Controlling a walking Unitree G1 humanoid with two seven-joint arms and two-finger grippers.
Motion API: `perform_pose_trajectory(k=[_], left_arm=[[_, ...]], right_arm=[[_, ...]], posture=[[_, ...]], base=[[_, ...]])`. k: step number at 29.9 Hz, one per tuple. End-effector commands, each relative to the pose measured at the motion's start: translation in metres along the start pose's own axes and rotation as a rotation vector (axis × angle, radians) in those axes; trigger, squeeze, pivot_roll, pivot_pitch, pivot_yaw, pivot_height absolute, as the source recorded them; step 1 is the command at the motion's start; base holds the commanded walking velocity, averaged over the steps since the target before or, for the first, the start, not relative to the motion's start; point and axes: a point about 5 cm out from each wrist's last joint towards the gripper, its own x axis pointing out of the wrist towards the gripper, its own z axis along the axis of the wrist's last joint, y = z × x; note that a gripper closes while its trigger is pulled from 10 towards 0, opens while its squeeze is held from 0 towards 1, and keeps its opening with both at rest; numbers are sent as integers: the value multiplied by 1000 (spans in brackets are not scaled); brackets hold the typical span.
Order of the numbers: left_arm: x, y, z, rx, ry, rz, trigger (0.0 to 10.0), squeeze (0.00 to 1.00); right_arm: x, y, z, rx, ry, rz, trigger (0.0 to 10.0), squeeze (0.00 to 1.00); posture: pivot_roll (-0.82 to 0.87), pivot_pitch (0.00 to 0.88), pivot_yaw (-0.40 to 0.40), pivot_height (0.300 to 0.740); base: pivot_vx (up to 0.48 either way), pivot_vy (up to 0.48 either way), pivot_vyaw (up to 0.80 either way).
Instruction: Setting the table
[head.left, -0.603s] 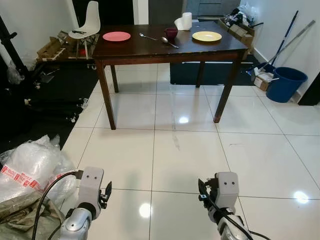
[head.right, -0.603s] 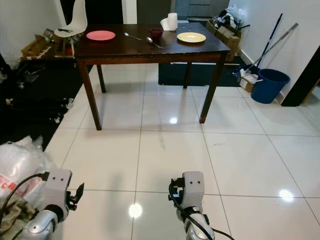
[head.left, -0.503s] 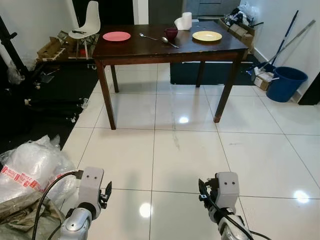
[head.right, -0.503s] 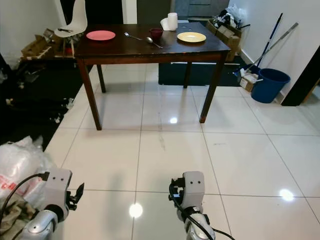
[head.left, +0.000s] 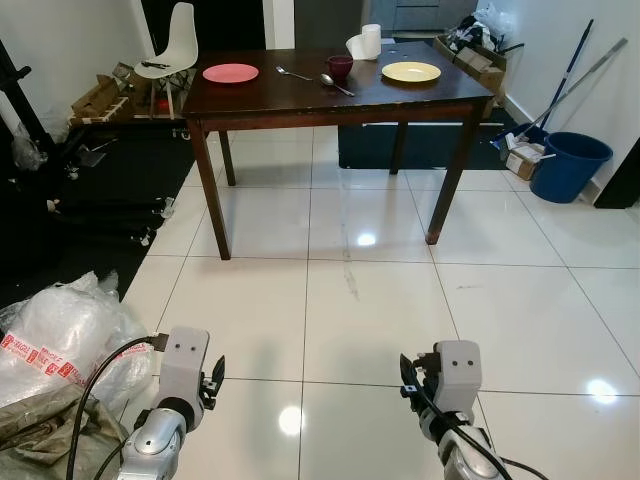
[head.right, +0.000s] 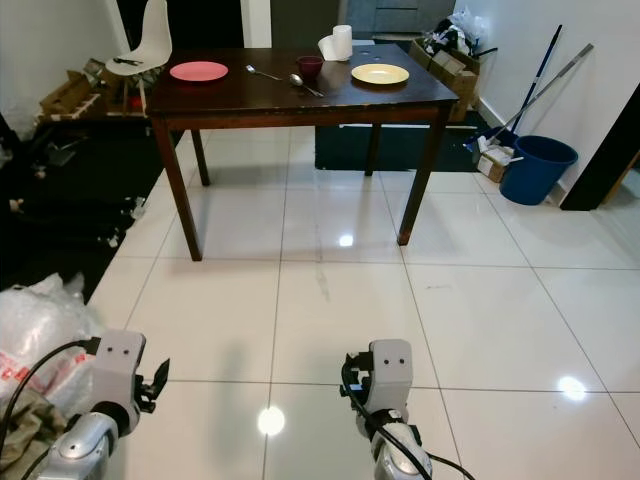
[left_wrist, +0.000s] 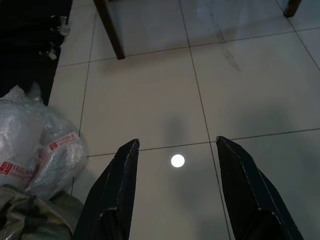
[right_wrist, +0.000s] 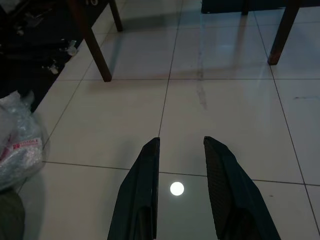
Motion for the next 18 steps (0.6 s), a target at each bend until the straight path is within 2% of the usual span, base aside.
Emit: perform_pose_trajectory(k=[1,18], left_arm=[[-2,1,-5,-3,27,11,10000,0],[-1,1,-2,15,14,-10,10000,0]], right_arm=[[-1,1,-2,2,8,11,10000,0],[-1,2,-3,5,7,10,10000,0]], posture=[[-80,0,74,740],[-84,0,82,740]], base=[[0,0,0],[0,0,0]])
